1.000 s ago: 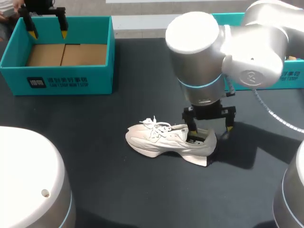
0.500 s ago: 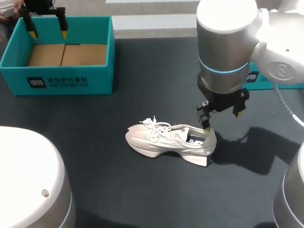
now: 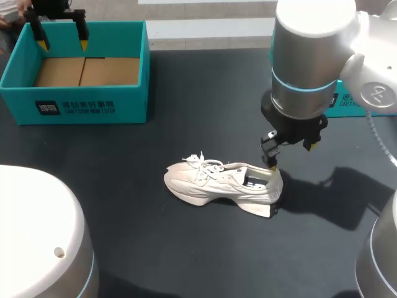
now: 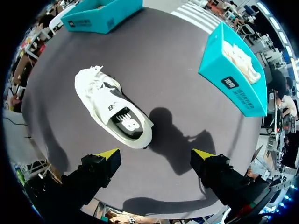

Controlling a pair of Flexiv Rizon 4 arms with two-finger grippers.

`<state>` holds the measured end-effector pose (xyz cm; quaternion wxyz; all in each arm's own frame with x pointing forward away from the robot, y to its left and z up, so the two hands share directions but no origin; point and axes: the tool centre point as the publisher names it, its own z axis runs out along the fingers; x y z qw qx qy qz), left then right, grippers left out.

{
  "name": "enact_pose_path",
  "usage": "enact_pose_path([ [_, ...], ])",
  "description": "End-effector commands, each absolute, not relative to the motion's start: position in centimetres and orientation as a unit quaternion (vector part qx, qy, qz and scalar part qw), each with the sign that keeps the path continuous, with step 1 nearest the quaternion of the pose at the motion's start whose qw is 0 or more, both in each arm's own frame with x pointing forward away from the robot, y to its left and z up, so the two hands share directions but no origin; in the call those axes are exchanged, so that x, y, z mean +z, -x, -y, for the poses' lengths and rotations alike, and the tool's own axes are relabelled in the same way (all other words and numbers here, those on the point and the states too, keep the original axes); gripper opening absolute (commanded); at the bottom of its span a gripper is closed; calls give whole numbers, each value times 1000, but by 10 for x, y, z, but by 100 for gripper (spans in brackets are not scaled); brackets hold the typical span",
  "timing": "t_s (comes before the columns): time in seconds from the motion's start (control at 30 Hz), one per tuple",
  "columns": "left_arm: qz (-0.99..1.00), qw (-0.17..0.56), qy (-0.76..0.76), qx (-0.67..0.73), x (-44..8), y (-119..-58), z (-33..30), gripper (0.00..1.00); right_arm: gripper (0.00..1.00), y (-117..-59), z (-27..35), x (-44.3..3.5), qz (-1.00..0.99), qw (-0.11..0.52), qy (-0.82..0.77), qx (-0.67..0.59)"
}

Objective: Take the shoe out of the shoebox, open the shoe tongue, remove and reinsert the insole, then place the shoe into the shoebox

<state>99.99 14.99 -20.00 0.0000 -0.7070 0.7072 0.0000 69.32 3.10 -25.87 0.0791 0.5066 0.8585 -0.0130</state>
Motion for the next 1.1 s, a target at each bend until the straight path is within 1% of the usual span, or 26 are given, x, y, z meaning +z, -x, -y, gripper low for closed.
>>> enact_pose_path([
  [0.03,-707,0,707,0,-200,-1000,-150,100,100,-686,-13,-257,-958,93,-258,77],
  [0.13,-707,0,707,0,-200,-1000,-150,100,100,-685,-13,-253,-984,87,-132,79],
  [0.17,-707,0,707,0,-200,-1000,-150,100,100,-683,-14,-252,-989,74,-91,87],
  [0.33,-707,0,707,0,-200,-1000,-150,100,100,-675,-20,-247,-993,54,66,80],
  [0.43,-707,0,707,0,-200,-1000,-150,100,100,-669,-20,-256,-990,50,129,14],
  [0.47,-707,0,707,0,-200,-1000,-150,100,100,-669,-16,-262,-981,75,156,-83],
  [1.0,-707,0,707,0,-200,-1000,-150,100,100,-669,-16,-262,-981,75,156,-83],
  [1.07,-707,0,707,0,-200,-1000,-150,100,100,-670,-16,-267,-984,93,148,17],
  [1.1,-707,0,707,0,-200,-1000,-150,100,100,-671,-15,-268,-983,93,154,33],
])
